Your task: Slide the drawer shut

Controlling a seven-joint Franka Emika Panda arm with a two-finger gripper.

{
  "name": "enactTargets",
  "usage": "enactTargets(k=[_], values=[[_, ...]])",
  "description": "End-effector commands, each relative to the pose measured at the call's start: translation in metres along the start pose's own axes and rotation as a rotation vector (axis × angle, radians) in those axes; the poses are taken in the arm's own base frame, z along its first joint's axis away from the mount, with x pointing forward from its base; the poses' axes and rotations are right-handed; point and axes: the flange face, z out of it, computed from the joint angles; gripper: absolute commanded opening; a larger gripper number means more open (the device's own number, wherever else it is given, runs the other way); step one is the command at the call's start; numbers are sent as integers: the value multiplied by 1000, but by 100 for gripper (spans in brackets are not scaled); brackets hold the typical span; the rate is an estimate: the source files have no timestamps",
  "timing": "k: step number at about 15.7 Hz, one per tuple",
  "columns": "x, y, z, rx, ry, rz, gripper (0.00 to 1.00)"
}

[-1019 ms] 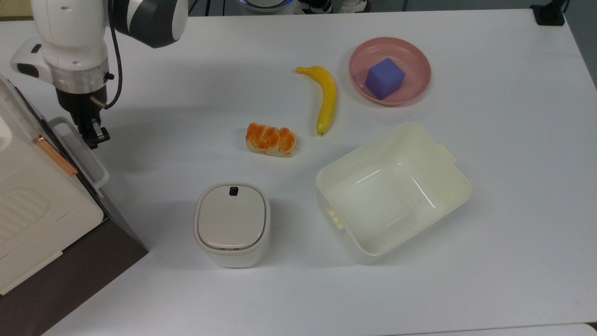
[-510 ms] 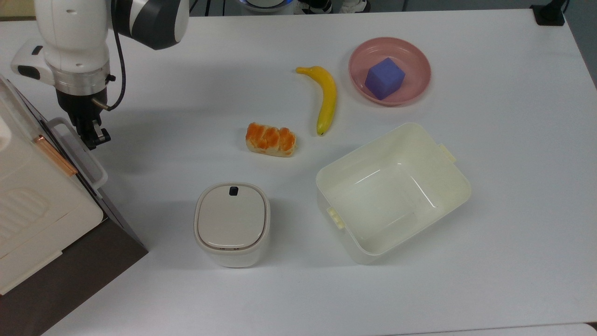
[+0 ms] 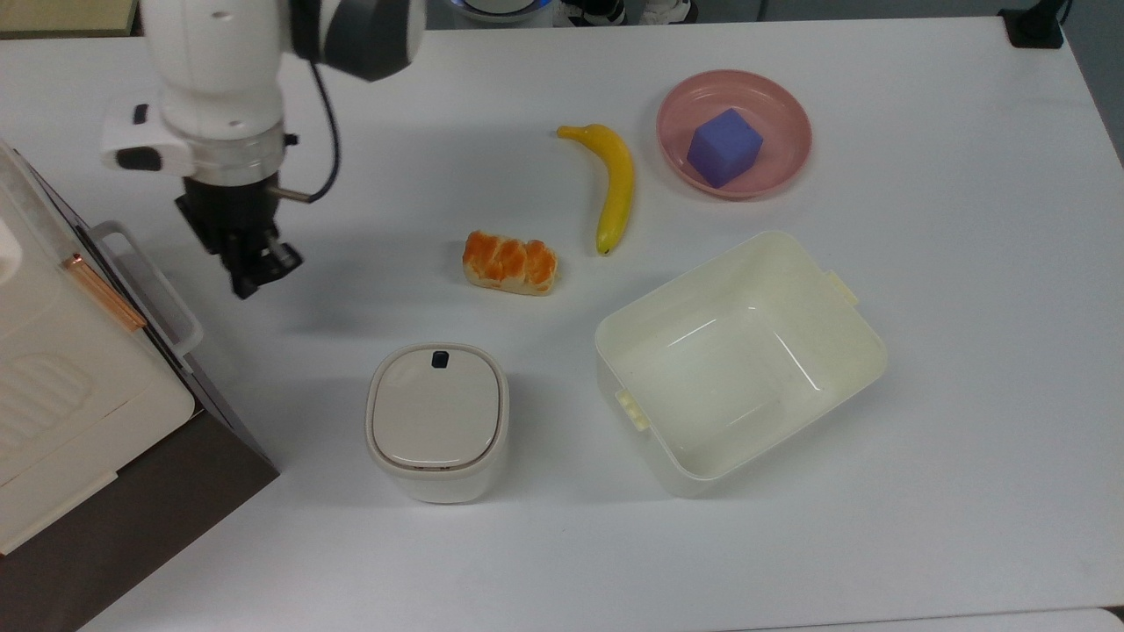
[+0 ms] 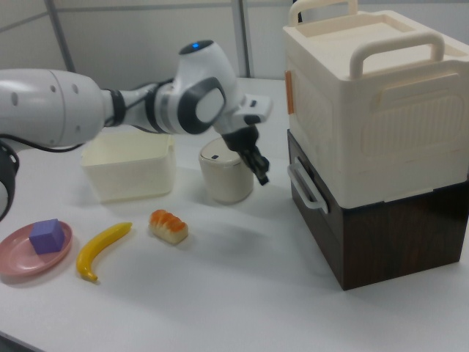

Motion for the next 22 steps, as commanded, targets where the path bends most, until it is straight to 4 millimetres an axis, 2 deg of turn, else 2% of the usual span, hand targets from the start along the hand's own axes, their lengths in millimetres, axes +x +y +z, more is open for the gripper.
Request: enactTargets(k=[1, 6, 10, 14, 17, 21, 22], values=[[-26, -27, -46, 24, -59, -122, 0], [-61, -57, -105, 78, -139, -271, 0], [-85, -73, -139, 90, -172, -388, 0], [-105, -79, -166, 86, -206, -480, 0], [-114, -76, -187, 84, -210, -510, 2], [-117, -61, -205, 86, -225, -516, 25], [-118, -56, -210, 84, -237, -512, 48]])
